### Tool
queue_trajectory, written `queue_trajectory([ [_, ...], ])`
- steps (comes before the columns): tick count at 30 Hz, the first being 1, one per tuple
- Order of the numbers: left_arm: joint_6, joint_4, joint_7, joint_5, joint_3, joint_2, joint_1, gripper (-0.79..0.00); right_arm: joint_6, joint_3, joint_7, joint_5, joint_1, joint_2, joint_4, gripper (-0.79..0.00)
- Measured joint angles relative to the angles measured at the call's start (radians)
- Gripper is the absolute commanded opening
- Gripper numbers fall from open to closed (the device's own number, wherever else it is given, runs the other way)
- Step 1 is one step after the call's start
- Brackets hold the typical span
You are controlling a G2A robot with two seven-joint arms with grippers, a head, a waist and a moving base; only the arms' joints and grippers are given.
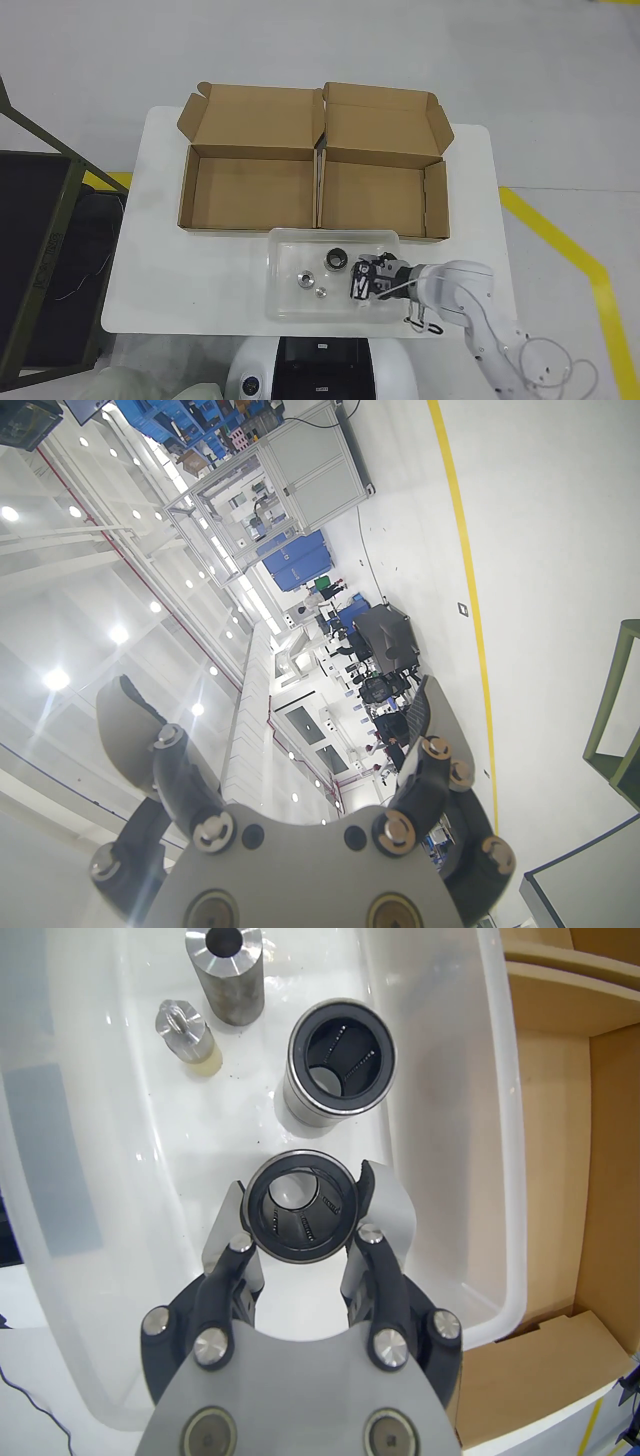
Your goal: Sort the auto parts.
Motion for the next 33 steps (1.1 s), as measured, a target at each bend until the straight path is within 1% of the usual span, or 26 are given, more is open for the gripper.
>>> queue_trajectory([
  [7, 0.000, 0.000, 0.000, 0.000, 0.000, 0.000, 0.000, 0.000, -0.018, 0.045, -0.003, 0.003, -0.043, 0.017, -0.109, -0.785],
  [12, 0.000, 0.000, 0.000, 0.000, 0.000, 0.000, 0.000, 0.000, 0.004, 0.096, -0.050, 0.021, -0.082, 0.028, -0.200, -0.785],
  [14, 0.000, 0.000, 0.000, 0.000, 0.000, 0.000, 0.000, 0.000, 0.031, 0.117, -0.092, 0.047, -0.096, 0.030, -0.225, -0.785],
  [21, 0.000, 0.000, 0.000, 0.000, 0.000, 0.000, 0.000, 0.000, 0.130, 0.152, -0.235, 0.153, -0.096, 0.030, -0.227, -0.785],
  [28, 0.000, 0.000, 0.000, 0.000, 0.000, 0.000, 0.000, 0.000, 0.184, 0.134, -0.356, 0.232, -0.052, 0.025, -0.198, -0.785],
  [33, 0.000, 0.000, 0.000, 0.000, 0.000, 0.000, 0.000, 0.000, 0.248, 0.128, -0.447, 0.283, -0.012, 0.019, -0.203, -0.785],
])
